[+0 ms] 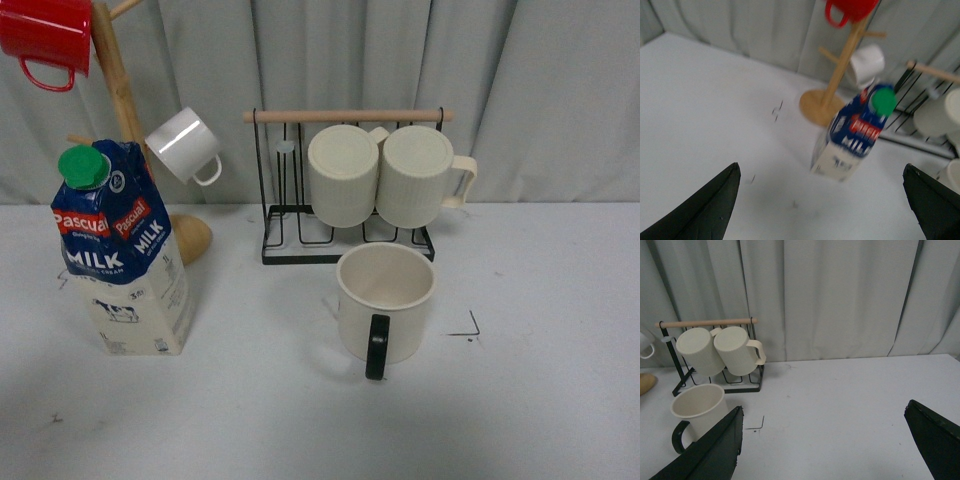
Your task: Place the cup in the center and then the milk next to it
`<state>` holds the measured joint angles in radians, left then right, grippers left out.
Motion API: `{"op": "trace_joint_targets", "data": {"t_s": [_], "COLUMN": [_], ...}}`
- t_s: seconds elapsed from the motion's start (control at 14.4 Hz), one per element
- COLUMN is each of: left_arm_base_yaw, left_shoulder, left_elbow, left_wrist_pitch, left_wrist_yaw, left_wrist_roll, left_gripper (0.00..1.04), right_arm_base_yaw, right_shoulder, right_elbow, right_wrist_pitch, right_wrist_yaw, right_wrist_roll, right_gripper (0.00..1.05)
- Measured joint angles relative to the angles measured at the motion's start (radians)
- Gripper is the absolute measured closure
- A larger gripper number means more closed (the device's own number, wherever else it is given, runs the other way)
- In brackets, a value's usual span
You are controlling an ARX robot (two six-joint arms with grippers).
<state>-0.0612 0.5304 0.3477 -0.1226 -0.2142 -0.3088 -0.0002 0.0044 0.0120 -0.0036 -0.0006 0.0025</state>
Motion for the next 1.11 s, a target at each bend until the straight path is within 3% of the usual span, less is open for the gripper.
{"op": "trace_joint_targets", "data": {"t_s": [0.14, 0.35, 0.77, 1.11], "left_arm_base_yaw": [-0.027, -0.057, -0.081, -0.074], "left_shoulder": [0.354, 0.716, 0.99, 1.113], "left_elbow": [0.121, 0.317, 0.44, 0.46], "left_wrist_pitch": [0.27, 0.447, 0.504, 0.513], "left_wrist_yaw": [0.043, 0.129, 0.166, 0.106], "left_wrist_roll": [0.008, 0.091, 0.236, 0.283], "left_gripper": [0.07, 0.07, 0.07, 0.07], "right_arm_base_yaw": [0.0, 0.0, 0.0, 0.0], "right_shoulder": [0.0, 0.0, 0.0, 0.0], "right_elbow": [0.0, 0.0, 0.0, 0.0], "right_wrist_pitch": [0.0, 0.0, 0.0, 0.0], "right_wrist_yaw": [0.0, 0.0, 0.0, 0.0], "right_wrist_roll": [0.0, 0.0, 0.0, 0.0], "right_gripper": [0.06, 0.06, 0.06, 0.06]}}
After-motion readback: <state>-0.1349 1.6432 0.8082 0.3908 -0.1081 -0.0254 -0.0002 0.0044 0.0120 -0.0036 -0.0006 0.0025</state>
